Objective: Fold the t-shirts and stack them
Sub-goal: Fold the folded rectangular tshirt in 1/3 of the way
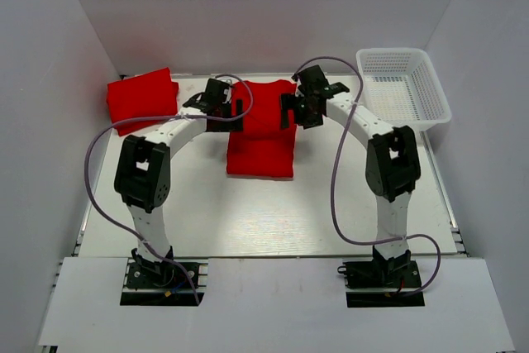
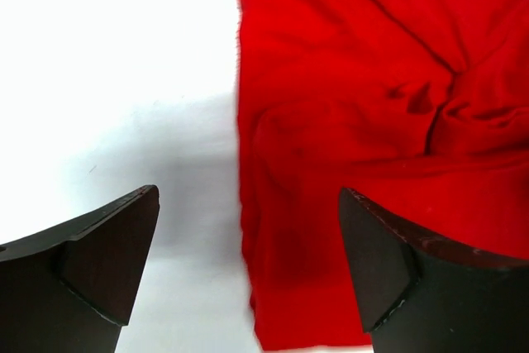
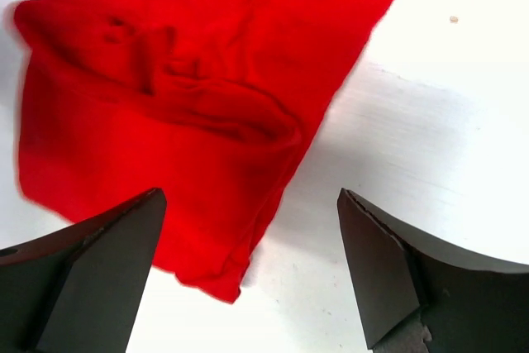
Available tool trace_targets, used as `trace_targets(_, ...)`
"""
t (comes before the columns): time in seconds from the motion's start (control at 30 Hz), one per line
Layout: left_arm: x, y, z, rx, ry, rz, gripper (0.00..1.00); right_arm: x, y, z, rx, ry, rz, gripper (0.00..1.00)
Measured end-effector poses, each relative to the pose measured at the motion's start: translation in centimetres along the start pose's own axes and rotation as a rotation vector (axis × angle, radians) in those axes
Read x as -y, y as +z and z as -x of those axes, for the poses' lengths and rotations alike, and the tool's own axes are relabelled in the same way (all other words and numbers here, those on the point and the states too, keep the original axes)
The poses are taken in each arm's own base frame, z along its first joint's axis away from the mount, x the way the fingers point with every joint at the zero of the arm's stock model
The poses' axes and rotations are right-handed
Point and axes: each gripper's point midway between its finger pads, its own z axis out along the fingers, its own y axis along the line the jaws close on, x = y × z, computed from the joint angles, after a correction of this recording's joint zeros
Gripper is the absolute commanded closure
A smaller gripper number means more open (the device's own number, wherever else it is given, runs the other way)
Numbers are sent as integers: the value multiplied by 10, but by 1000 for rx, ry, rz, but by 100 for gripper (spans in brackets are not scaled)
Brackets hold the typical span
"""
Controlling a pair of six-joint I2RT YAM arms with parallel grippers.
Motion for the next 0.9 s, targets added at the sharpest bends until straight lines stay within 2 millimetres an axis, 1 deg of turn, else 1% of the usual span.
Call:
trace_targets(0.07, -5, -13, 2, 13, -7, 14, 0, -3, -16, 1, 35, -25, 10, 10)
trace_targets(0.1, -7, -22, 2, 23, -12, 18, 0, -4, -26, -2, 42, -38, 13, 10)
trace_targets(0.2, -14, -57, -2, 58, -35, 19, 0, -13, -48, -7, 74, -83, 51, 10)
trace_targets(0.27, -17, -79, -6, 87, -52, 9, 0, -22, -55, -13, 91, -115, 89, 10)
trace_targets(0.33, -20, -95, -14, 104, -67, 4, 0, -33, -55, -22, 80, -144, 138, 10)
trace_targets(0.37, -21, -100, -19, 107, -74, 2, 0, -41, -52, -25, 71, -160, 164, 10)
trace_targets(0.43, -26, -104, -34, 86, -82, 11, 0, -54, -42, -32, 50, -189, 210, 10)
trace_targets(0.57, -35, -98, -66, 6, -92, 45, 0, -78, -16, -39, -3, -218, 284, 10)
trace_targets(0.63, -38, -96, -79, -31, -96, 59, 0, -88, -1, -36, -13, -221, 318, 10)
trace_targets(0.77, -40, -95, -87, -52, -105, 64, 0, -97, 27, -26, -12, -205, 357, 10)
trace_targets(0.9, -37, -95, -88, -60, -114, 52, 0, -95, 47, -15, 3, -186, 346, 10)
